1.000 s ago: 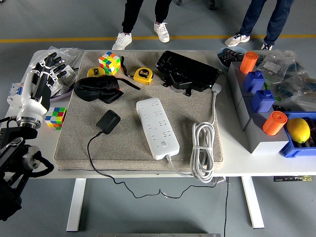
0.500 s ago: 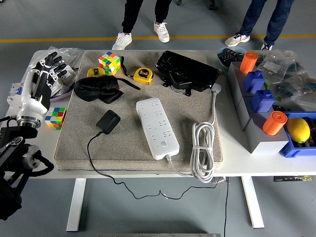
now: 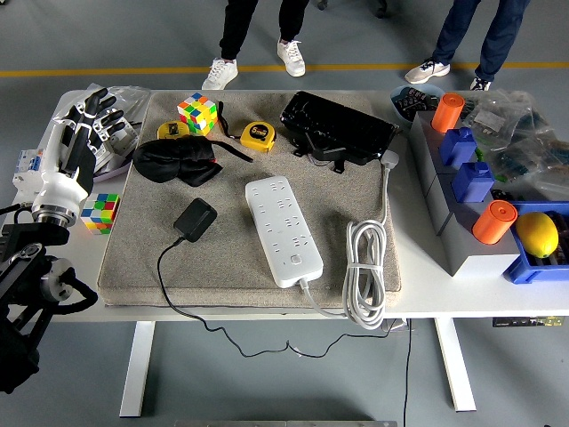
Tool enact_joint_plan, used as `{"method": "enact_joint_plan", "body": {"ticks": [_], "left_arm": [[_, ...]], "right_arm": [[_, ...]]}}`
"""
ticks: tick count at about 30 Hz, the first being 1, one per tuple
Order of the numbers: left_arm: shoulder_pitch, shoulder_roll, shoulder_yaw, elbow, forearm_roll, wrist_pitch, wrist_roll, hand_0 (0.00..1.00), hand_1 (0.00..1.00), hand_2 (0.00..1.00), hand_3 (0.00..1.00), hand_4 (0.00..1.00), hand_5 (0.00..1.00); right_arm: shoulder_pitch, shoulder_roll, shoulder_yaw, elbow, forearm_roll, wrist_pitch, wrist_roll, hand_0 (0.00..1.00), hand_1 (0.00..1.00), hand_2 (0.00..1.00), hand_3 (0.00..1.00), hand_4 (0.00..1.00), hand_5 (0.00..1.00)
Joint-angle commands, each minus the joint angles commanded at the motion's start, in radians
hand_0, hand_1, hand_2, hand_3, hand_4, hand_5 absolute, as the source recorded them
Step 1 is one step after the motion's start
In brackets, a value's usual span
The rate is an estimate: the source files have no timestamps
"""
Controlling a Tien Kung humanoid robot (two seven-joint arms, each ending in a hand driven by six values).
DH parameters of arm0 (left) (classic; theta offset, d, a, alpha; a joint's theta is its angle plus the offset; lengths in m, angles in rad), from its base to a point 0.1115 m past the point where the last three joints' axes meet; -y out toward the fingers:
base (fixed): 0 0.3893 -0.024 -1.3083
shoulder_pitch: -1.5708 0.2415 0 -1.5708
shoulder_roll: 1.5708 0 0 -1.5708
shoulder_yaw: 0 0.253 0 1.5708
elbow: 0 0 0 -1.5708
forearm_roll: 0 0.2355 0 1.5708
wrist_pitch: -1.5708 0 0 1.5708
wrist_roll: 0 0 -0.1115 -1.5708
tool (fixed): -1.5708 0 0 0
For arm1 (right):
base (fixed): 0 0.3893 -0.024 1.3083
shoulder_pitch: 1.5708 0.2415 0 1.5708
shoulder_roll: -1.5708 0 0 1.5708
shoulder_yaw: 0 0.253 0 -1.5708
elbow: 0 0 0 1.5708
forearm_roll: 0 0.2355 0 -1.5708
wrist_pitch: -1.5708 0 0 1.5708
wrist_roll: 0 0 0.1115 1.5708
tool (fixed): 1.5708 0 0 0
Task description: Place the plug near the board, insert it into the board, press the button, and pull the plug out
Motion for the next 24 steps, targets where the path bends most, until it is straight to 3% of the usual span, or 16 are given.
{"method": "enact_joint_plan", "body": {"ticks": [24], "left_arm": [[-0.006, 0.001, -0.006, -0.006, -0.007, -0.005, 0.005, 0.701, 0.748, 0.801, 0.775, 0.998, 0.725]], "right_arm": [[0.006, -0.008, 0.000, 0.003, 0.000, 0.004, -0.001, 0.612, 0.612, 0.564, 0.549, 0.888, 0.357]]}}
